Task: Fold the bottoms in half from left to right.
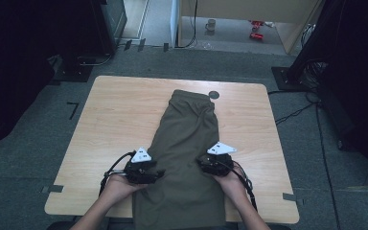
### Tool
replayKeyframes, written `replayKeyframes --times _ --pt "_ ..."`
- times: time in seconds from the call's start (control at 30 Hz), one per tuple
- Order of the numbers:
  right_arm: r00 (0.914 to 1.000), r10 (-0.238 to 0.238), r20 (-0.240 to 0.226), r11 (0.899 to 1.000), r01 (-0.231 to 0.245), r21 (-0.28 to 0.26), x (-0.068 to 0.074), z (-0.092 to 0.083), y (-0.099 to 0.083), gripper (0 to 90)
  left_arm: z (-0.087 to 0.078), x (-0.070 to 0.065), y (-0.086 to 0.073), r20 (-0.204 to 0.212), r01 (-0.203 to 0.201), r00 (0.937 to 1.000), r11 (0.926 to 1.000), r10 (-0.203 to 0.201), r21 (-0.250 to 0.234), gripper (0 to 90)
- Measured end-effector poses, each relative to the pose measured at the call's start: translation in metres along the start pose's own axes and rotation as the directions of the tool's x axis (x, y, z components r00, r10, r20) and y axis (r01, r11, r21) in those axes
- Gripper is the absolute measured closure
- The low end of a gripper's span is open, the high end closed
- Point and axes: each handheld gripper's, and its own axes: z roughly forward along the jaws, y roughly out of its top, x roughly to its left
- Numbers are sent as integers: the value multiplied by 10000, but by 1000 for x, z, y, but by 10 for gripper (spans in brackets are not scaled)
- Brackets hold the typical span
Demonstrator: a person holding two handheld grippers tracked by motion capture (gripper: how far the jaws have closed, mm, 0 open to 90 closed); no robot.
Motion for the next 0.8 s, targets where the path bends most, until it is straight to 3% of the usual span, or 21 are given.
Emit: replayKeyframes --times 0.2,0.4,0.47,0.57,0.63,0.73,0.8 --pt "9999 -102 -129 9999 103 80 10 -7 -5 449 -7 -9 -9 81 18 10000 10000 -18 48 457" --pt "9991 -256 -347 9994 264 228 19 -15 -10 449 -15 -20 -16 -78 -372 9993 9989 375 297 454" --pt "9986 -325 -424 9989 339 327 19 -16 -10 451 -16 -21 -16 -134 -313 9994 9989 318 337 459" --pt "9987 -283 -435 9982 306 520 18 -17 -4 446 -20 -19 -11 -280 -359 9990 9993 361 62 475" --pt "9989 -141 -437 9998 148 158 15 -20 0 446 -24 -15 -4 -460 -449 9980 9983 432 -362 476" --pt "9991 40 -421 9998 -49 -209 11 -22 9 446 -25 -6 8 -762 -561 9957 9978 532 -362 474" --pt "9994 18 -357 9997 -28 -258 6 -21 16 445 -25 0 15 -743 -452 9964 9979 417 -455 475"
